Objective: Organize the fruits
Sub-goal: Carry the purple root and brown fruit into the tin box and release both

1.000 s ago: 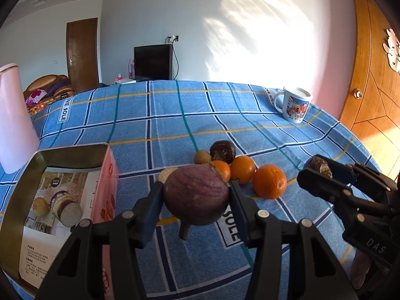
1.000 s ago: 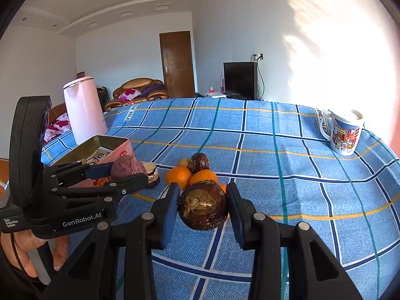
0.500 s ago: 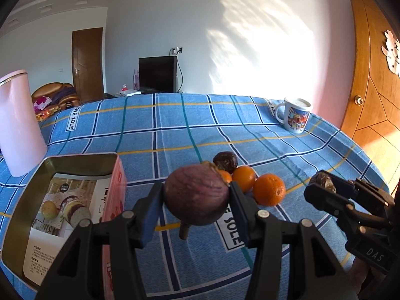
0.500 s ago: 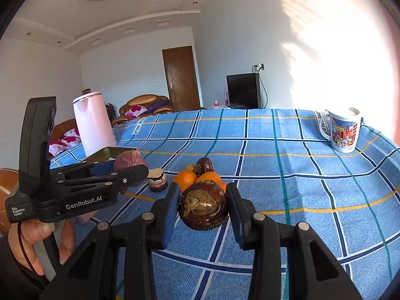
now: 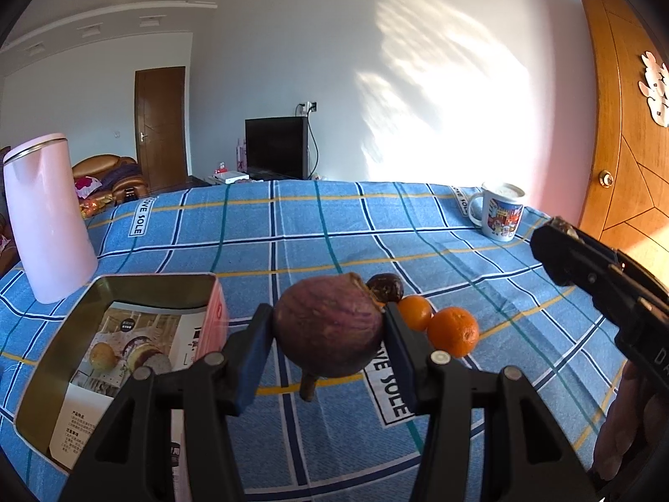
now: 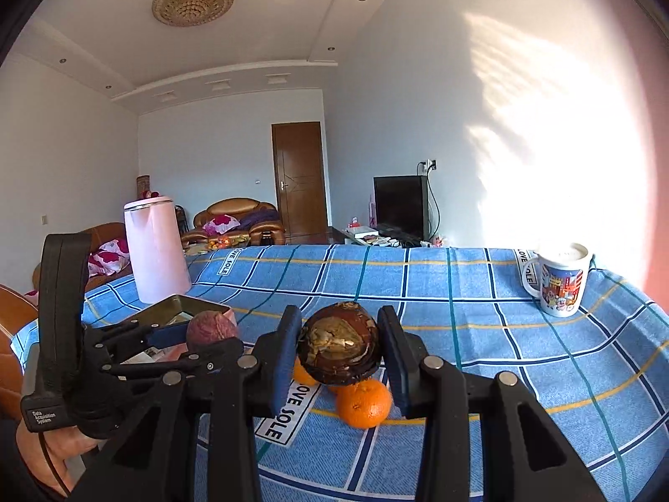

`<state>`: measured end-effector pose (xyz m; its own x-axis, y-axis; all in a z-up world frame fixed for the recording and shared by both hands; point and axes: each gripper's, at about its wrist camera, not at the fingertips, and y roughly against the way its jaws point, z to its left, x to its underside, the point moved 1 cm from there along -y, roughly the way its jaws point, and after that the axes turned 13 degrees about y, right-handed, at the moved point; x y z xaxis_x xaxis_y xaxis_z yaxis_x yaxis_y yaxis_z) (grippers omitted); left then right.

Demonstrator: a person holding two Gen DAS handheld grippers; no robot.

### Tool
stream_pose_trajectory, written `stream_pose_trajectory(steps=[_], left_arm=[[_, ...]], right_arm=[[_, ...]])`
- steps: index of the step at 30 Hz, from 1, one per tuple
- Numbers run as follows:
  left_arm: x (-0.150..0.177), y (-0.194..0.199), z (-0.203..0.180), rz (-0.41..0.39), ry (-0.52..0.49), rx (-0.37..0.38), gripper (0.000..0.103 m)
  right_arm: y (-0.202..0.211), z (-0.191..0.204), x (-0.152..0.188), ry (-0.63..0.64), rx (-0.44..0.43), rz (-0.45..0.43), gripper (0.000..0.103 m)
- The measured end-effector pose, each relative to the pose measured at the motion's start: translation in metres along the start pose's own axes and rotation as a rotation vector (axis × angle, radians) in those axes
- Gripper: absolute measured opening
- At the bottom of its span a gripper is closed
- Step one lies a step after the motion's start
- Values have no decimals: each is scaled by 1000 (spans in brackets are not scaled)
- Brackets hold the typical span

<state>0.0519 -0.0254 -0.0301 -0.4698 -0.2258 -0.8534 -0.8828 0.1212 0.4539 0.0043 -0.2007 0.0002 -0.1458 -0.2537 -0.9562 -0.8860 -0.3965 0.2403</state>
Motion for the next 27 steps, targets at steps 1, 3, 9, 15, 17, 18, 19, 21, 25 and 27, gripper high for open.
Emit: stream_pose_trajectory(steps=[1, 3, 9, 15, 17, 18, 19, 21, 25, 27], left_arm=[[0, 1, 0, -4, 1, -1, 54], [0, 3, 1, -17, 4, -2, 54], [1, 12, -1, -65, -12, -12, 54], [1, 18, -1, -101, -14, -27, 54], [0, 18, -1, -105, -10, -29, 54], [0, 18, -1, -107, -9, -30, 54], [0, 19, 0, -110, -8, -30, 54], [0, 20, 0, -119, -6, -33, 54], [1, 21, 1, -122, -5, -39, 54], [1, 21, 1, -116, -2, -37, 54]], right_arm=[[0, 0, 0, 2, 1, -5, 40], [-1, 1, 1, 1, 2, -11, 40], [-1, 3, 4, 7, 18, -32, 40], [-1, 5, 6, 15, 25, -37, 40], [0, 6, 6, 23, 27, -40, 40], [0, 8, 6, 28, 27, -40, 40], [0, 9, 6, 35, 28, -38, 40], [-1, 11, 5, 44, 30, -34, 40], [-3, 13, 5, 55, 29, -28, 40], [-4, 13, 4, 56, 29, -30, 40]])
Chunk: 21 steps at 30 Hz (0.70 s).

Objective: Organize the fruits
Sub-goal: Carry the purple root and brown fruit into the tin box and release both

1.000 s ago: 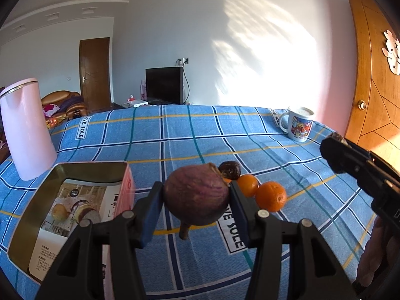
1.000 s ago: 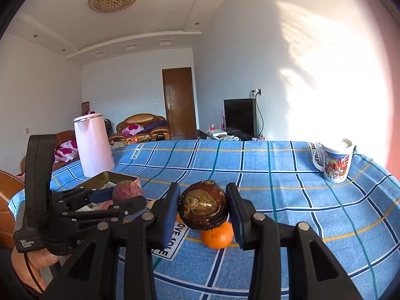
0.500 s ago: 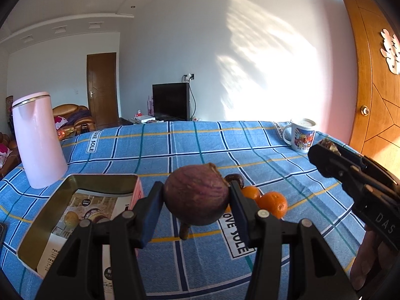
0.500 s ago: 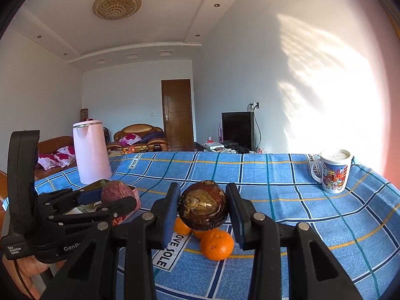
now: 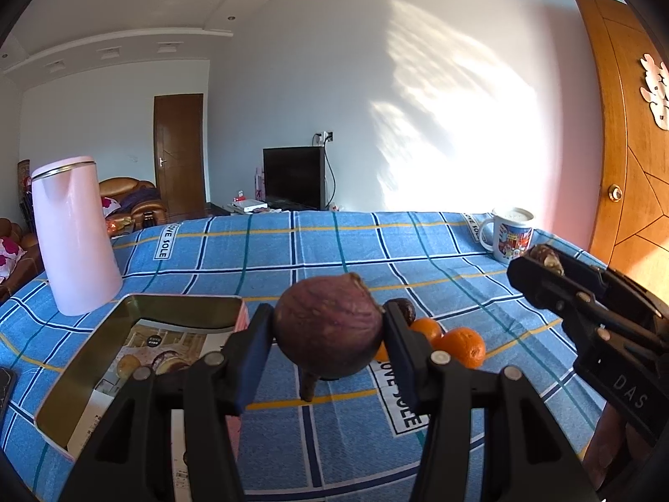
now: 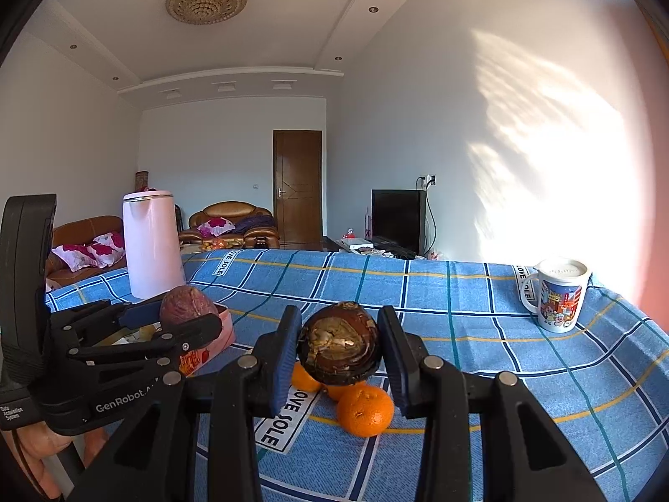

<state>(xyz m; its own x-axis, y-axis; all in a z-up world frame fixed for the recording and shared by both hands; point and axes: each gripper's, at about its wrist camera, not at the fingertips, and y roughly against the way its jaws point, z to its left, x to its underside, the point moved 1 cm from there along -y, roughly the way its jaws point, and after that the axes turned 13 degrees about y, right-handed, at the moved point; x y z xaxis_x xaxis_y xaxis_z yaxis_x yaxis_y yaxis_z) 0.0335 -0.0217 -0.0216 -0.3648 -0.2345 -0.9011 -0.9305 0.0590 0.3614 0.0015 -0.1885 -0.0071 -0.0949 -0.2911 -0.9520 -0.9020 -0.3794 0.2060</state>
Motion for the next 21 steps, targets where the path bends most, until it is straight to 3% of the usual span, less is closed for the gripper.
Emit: stream_pose_trajectory(steps=[10, 21], left_arm=[[-7, 3, 25, 11, 53, -26, 54], [-27, 14, 92, 11, 129, -178, 54]], right_arm=[[-15, 11, -4, 35, -22, 41, 40], [-46, 69, -40, 150, -105, 60, 40]])
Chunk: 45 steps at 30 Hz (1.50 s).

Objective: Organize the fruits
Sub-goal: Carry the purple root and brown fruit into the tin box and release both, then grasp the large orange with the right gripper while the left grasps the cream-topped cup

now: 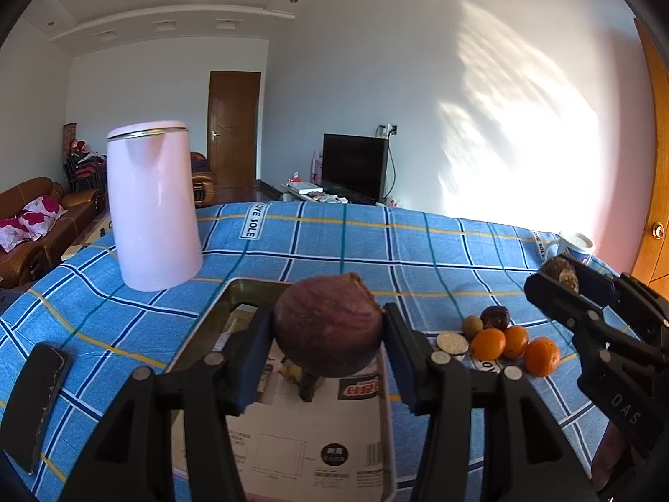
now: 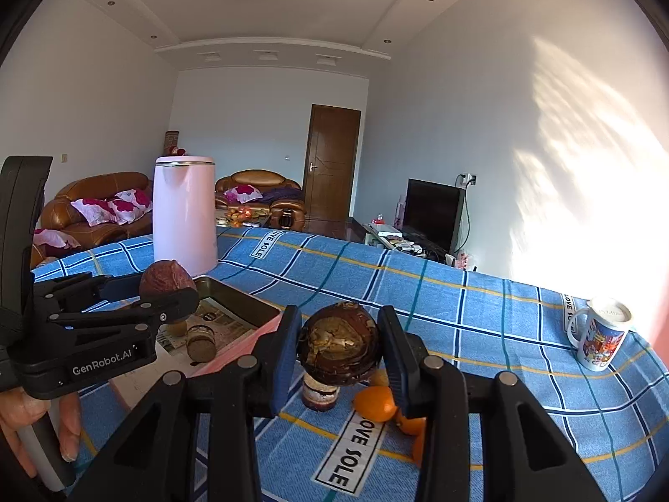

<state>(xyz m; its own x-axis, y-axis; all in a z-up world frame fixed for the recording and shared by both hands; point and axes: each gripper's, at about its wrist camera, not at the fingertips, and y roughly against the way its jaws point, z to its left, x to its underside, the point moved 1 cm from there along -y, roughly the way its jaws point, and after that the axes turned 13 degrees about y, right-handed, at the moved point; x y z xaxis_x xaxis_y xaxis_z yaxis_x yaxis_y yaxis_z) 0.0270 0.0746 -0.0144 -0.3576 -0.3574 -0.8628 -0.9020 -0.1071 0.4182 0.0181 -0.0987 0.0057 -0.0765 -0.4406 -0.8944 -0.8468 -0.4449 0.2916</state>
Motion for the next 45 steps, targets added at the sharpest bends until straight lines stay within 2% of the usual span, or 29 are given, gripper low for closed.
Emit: stream_pose_trajectory(steps=[11, 20, 31, 34, 36, 38, 41, 45], left_arm=[[-6, -15, 48, 78, 20, -122, 54], [-3, -27, 65, 145, 16, -149, 54], [-1, -33, 65, 179, -15, -148, 54], [2, -36, 65, 184, -24, -155, 54], [1, -36, 66, 179, -12, -160, 56], [-1, -38, 68, 179, 3, -160, 59], [-4, -44, 70, 157, 16, -194, 77], [-11, -54, 72, 146, 28, -213, 78]], right_arm=[[-35, 47, -22, 53, -126, 19, 40], [-63, 74, -21, 52, -246, 82, 40], [-88, 91, -12, 48, -318, 162, 40], [-87, 92, -13, 48, -320, 159, 40], [-92, 96, -12, 61, -332, 195, 40], [-93, 95, -13, 57, -316, 200, 45], [-88, 86, -11, 41, -298, 187, 64], [-70, 58, -7, 29, -240, 171, 64]])
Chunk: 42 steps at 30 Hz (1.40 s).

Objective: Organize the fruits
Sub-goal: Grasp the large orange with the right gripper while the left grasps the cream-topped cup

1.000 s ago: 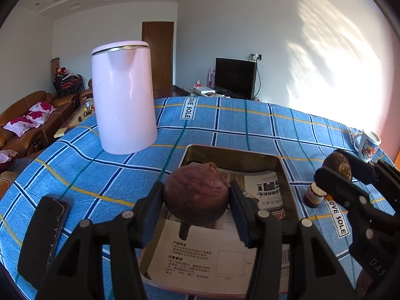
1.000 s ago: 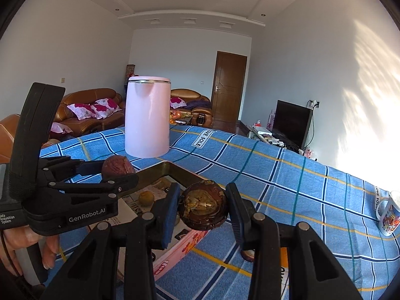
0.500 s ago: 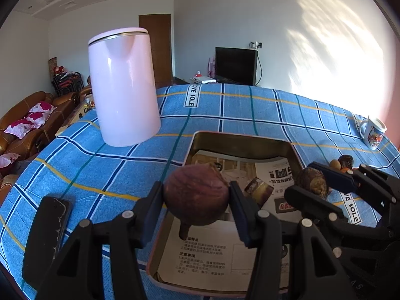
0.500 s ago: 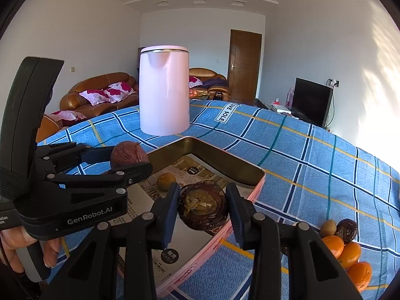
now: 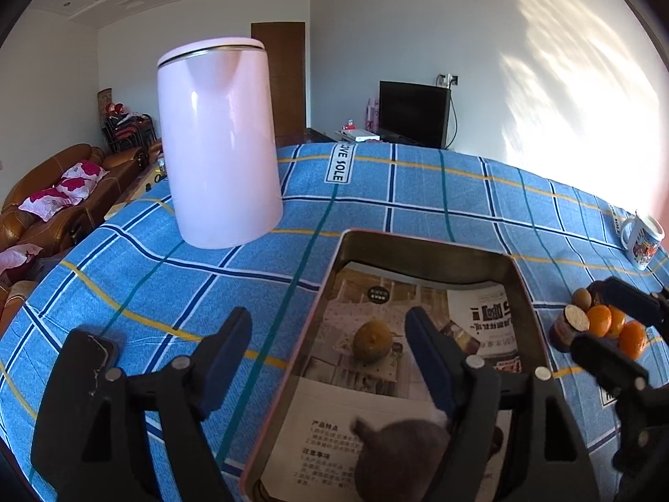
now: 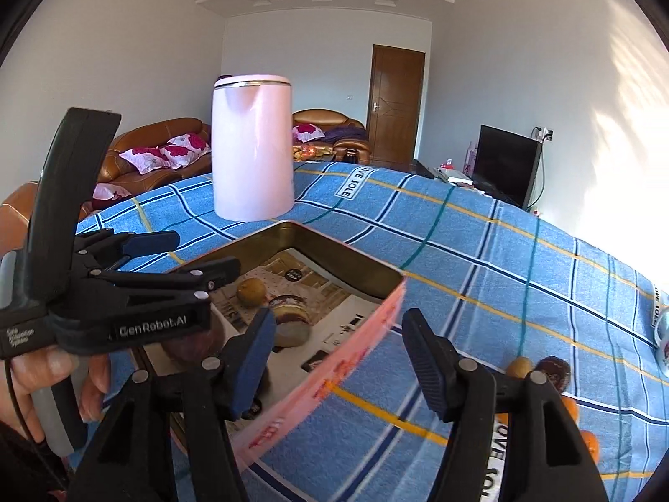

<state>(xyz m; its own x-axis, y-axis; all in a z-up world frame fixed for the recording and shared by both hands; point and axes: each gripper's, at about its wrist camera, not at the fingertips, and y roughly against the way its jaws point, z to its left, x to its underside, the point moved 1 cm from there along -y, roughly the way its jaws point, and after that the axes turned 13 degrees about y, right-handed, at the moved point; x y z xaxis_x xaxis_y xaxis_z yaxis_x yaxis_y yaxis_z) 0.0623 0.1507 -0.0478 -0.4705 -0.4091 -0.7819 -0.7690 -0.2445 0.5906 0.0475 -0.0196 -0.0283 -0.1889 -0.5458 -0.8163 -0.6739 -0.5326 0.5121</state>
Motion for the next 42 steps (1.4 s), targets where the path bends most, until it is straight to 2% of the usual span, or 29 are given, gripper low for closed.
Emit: stream_pose_trajectory(steps=[4, 7, 10, 12, 15, 19, 23, 24, 25, 27, 31, 35, 36, 38, 42], left_arm=[[-6, -13, -3, 5, 6, -20, 79], [-8, -22, -5, 14, 6, -35, 79], [-9, -13, -8, -15, 11, -35, 79], [-9, 1, -16, -44, 8, -14, 81], [-6, 24, -38, -80, -21, 37, 94], [1, 41, -80, -82, -108, 120, 96], [10, 38, -113, -33, -158, 177, 97], [13, 36, -120, -23, -170, 183, 97], [16, 35, -127, -15, -185, 191, 97], [23, 31, -141, 0, -216, 204, 96], [37, 22, -163, 41, -274, 220, 93], [47, 7, -180, 104, -315, 230, 83], [50, 2, -183, 122, -327, 229, 73], [54, -6, -190, 163, -340, 233, 58], [62, -18, -194, 212, -354, 216, 58]], right_arm=[[28, -49, 19, -64, 111, 15, 64], [46, -85, 40, -106, 211, 66, 64], [53, -112, 62, -144, 246, 139, 64], [53, -122, 75, -169, 244, 178, 64], [48, -131, 90, -195, 219, 234, 64], [36, -134, 100, -218, 171, 276, 64], [23, -133, 103, -229, 110, 314, 64], [20, -132, 104, -235, 84, 323, 54], [18, -132, 105, -240, 70, 331, 49], [20, -133, 105, -242, 67, 319, 48], [32, -141, 102, -288, 107, 250, 48], [40, -155, 97, -330, 179, 212, 48], [40, -158, 95, -337, 192, 205, 48], [42, -160, 92, -339, 221, 183, 48], [45, -161, 93, -361, 234, 137, 48]])
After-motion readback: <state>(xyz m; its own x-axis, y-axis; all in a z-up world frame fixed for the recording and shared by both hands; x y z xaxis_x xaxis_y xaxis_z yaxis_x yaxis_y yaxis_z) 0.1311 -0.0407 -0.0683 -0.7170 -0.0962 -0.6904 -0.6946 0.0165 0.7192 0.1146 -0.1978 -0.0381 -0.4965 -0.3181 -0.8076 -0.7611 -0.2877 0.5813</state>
